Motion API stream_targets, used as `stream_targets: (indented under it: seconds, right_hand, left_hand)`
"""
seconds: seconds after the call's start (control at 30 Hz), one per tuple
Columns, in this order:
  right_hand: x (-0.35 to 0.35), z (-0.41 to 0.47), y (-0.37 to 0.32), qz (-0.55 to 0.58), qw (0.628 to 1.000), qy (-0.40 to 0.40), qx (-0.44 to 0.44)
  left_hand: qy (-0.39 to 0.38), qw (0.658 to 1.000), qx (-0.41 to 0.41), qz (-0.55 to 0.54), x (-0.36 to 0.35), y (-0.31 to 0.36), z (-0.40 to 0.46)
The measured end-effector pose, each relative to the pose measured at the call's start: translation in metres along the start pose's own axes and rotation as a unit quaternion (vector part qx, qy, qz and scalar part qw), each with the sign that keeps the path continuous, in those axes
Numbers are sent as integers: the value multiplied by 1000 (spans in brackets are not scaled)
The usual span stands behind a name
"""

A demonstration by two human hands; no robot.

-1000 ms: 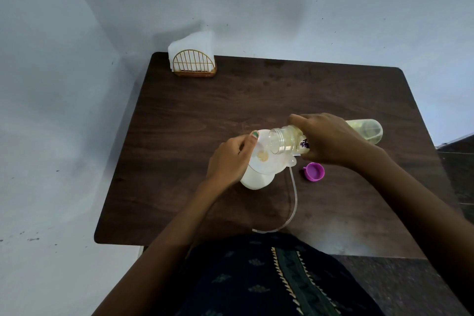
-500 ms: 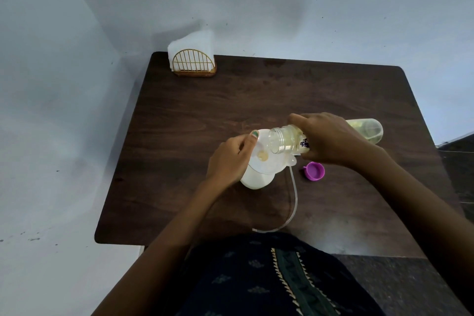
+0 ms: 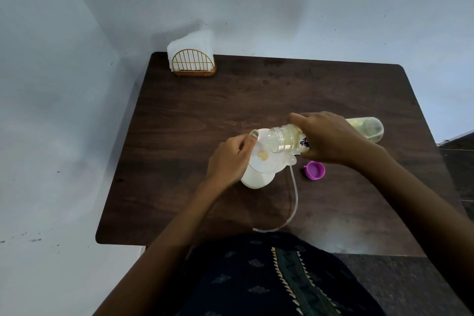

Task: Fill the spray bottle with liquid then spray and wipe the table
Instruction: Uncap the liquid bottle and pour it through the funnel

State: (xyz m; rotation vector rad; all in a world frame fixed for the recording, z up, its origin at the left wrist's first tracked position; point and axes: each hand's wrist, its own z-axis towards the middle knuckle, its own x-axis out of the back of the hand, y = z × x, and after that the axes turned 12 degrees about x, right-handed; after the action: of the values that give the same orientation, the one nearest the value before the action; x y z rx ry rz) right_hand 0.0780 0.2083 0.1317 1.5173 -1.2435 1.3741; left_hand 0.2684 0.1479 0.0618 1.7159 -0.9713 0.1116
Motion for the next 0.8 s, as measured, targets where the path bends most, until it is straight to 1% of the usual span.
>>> stream_targets:
  seconds: [0.8]
  right_hand:
    - [5, 0, -2, -9, 1000, -12, -2]
  left_hand:
    - [-1, 1000, 6, 5, -2, -2, 2]
